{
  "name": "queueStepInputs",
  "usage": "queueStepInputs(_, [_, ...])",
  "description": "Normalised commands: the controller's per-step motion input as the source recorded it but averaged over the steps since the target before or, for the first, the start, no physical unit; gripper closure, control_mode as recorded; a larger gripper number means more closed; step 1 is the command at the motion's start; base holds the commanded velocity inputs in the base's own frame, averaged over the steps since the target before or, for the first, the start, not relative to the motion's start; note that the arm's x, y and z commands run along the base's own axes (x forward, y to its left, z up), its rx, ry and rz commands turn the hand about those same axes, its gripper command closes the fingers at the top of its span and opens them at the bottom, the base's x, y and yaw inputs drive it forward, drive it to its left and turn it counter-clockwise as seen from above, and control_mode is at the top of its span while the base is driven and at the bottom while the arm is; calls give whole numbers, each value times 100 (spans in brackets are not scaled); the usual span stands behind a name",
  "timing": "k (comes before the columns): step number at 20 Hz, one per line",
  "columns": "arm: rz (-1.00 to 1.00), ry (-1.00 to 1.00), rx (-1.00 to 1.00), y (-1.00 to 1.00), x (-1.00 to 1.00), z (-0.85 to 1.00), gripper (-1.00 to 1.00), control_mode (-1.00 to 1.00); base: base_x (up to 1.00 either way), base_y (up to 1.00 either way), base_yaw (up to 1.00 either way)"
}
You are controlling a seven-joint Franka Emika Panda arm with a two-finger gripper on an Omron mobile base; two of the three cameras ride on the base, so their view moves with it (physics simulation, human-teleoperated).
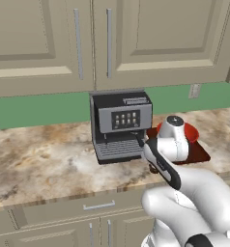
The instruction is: Place the bowl with donut and the cupcake onto the tray.
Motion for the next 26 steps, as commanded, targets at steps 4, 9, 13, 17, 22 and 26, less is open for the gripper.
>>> queueStepInputs(4, [0,1,-5,-1,-39,-53,-100,-100,0,0,0])
queueStepInputs(9, [0,-1,-4,0,-26,-62,-100,-100,0,0,0])
queueStepInputs(13, [0,-6,0,1,-15,-59,-100,-100,0,0,0])
queueStepInputs(17, [-2,-20,5,13,0,-90,-100,-100,0,0,0])
queueStepInputs(22, [-2,-18,1,6,-17,-92,-100,-100,0,0,0])
queueStepInputs(26, [-2,-10,2,18,-43,-79,-100,-100,0,0,0])
